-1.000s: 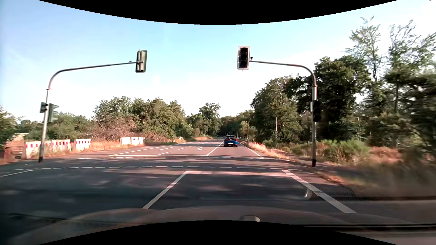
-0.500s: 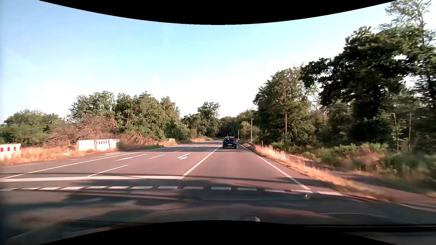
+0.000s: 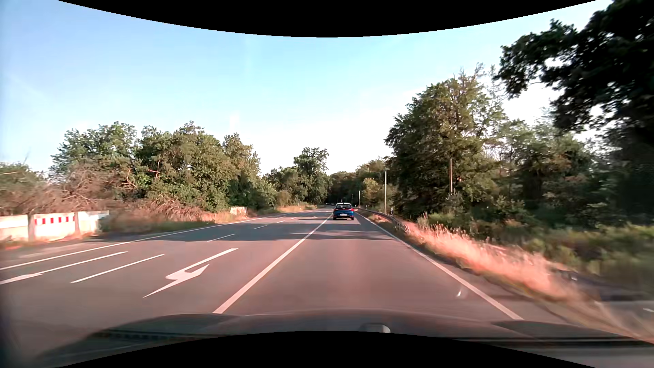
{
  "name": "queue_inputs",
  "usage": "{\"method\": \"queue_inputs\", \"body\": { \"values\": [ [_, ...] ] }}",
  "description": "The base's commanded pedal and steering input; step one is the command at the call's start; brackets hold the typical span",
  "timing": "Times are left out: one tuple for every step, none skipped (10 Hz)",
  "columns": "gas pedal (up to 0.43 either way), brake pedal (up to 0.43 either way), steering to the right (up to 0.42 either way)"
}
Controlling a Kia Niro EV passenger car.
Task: Follow the waypoints while adhering to traffic rules and regulations
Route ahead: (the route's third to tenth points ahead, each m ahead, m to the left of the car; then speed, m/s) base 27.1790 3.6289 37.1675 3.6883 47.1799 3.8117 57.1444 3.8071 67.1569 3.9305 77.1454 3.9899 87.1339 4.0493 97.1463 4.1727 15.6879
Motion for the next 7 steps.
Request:
{"method": "queue_inputs", "body": {
  "values": [
    [0.098,0.0,-0.001],
    [0.098,0.0,-0.001],
    [0.098,0.0,-0.001],
    [0.098,0.0,-0.001],
    [0.098,0.0,-0.001],
    [0.098,0.0,-0.001],
    [0.098,0.0,-0.001]
  ]
}}
